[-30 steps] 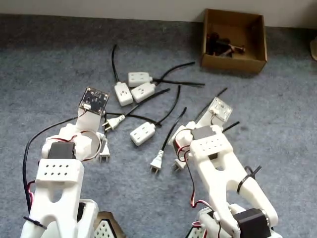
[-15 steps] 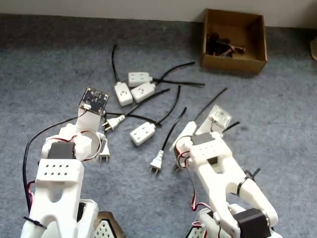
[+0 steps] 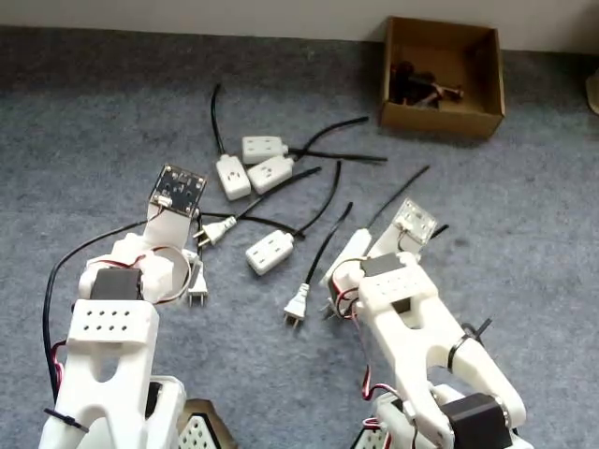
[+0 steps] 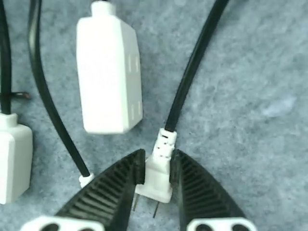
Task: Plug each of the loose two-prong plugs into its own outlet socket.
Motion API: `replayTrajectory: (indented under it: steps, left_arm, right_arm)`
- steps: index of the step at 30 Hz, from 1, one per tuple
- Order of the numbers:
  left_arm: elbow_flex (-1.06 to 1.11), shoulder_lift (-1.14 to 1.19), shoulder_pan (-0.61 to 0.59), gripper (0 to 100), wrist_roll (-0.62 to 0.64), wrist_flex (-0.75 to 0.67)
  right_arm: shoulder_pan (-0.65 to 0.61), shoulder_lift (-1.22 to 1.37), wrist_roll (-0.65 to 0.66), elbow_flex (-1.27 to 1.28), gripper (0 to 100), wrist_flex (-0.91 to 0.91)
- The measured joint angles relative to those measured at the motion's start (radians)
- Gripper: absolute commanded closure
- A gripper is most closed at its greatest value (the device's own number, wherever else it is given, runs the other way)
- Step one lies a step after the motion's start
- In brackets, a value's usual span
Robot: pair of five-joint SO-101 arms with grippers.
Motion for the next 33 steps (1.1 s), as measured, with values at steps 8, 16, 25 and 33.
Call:
replayTrajectory:
  steps: [8, 16, 25, 33]
  left_arm:
    - [0.0, 0.0, 0.0, 86, 0.0, 0.0]
    - [0.0, 0.0, 0.0, 86, 0.0, 0.0]
    - [0.0, 0.0, 0.0, 86, 0.0, 0.0]
    - [0.0, 0.0, 0.0, 86, 0.0, 0.0]
  right_arm:
    - [0.0, 0.0, 0.0, 0.0, 91.5, 0.0]
    - [0.0, 0.0, 0.0, 0.002, 91.5, 0.0]
    - [0.023, 0.0, 0.0, 0.029, 91.6, -0.009]
    - [0.061, -0.002, 0.0, 0.054, 91.6, -0.009]
